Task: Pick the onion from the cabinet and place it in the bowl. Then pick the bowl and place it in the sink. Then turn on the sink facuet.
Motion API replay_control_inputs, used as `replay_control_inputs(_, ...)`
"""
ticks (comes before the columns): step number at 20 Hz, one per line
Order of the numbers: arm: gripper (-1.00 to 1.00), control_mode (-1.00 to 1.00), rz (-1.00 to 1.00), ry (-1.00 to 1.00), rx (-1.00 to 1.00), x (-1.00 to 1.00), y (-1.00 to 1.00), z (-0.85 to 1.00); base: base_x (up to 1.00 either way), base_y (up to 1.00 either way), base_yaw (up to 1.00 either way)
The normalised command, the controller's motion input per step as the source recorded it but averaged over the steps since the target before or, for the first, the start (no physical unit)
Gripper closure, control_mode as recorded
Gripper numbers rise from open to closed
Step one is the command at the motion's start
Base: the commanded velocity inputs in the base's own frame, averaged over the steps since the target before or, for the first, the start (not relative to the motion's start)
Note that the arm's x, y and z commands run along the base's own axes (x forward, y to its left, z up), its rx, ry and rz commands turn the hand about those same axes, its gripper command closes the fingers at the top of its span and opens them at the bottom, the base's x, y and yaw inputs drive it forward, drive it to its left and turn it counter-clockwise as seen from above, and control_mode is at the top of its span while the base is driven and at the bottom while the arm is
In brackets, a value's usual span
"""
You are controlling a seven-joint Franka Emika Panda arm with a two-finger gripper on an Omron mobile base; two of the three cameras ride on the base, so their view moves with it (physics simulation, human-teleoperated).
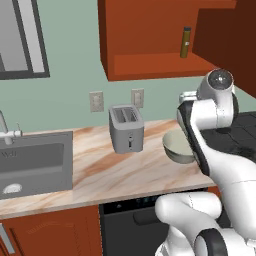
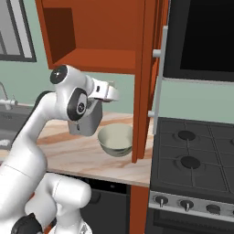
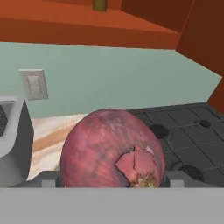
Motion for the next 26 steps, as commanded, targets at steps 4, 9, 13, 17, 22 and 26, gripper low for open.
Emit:
replay_control_inputs(4,1.00,-1.00,0.00,0.38,0.01,-0.49,0.21,-0.90,0.00,0.00,0.00)
replay_control_inputs(9,1.00,-1.00,0.00,0.38,0.02,0.00,0.01,-1.00,0.00,0.00,0.00)
replay_control_inputs(13,1.00,-1.00,0.00,0.32,0.07,0.16,-0.08,-1.00,0.00,0.00,0.00)
replay_control_inputs(17,1.00,-1.00,0.00,0.24,0.12,0.27,-0.16,-0.78,0.00,0.00,0.00)
replay_control_inputs(22,1.00,-1.00,0.00,0.18,0.11,0.34,-0.14,-0.45,0.00,0.00,0.00)
replay_control_inputs(26,1.00,-1.00,0.00,0.12,0.04,0.24,-0.02,-0.31,0.00,0.00,0.00)
